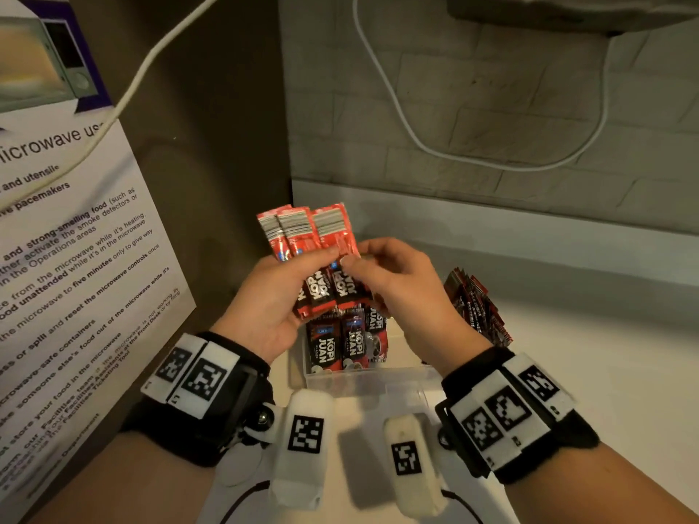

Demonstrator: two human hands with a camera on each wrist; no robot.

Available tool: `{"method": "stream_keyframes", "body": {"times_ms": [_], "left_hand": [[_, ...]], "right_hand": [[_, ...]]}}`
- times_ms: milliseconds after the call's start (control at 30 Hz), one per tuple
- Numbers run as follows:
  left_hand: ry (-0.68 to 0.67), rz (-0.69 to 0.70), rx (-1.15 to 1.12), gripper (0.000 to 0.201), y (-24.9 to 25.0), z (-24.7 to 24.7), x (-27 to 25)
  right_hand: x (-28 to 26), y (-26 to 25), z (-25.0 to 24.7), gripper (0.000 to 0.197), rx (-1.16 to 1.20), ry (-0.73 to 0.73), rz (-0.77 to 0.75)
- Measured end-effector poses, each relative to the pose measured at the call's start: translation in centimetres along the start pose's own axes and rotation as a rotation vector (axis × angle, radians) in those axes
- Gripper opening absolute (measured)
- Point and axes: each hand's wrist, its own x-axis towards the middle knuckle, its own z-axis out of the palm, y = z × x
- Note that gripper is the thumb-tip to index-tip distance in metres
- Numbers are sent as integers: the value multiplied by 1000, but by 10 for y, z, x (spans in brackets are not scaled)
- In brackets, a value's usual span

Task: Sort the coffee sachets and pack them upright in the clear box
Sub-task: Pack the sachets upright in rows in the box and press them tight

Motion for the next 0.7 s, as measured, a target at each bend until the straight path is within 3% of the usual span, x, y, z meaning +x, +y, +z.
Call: {"method": "stream_keyframes", "body": {"times_ms": [67,233,300,433,500,600,700], "left_hand": [[-36,-4,19,20,-2,3,-1],[1,-37,-41,10,0,-1,4],[-50,-60,-43,8,1,0,1],[-182,-61,21,25,-2,6,-5],[-140,-30,8,28,-4,8,-4],[-56,22,-19,26,-3,10,-3],[-61,27,9,21,-5,12,-3]], "right_hand": [[-2,-2,1,16,-35,-27,-62],[3,0,-14,33,14,216,-226],[1,-2,-17,36,10,219,-241],[-3,-3,-14,43,20,188,-248],[-3,-4,-13,39,46,205,-240],[-4,-8,-14,24,132,176,-97],[-7,-11,-11,6,14,94,-44]]}}
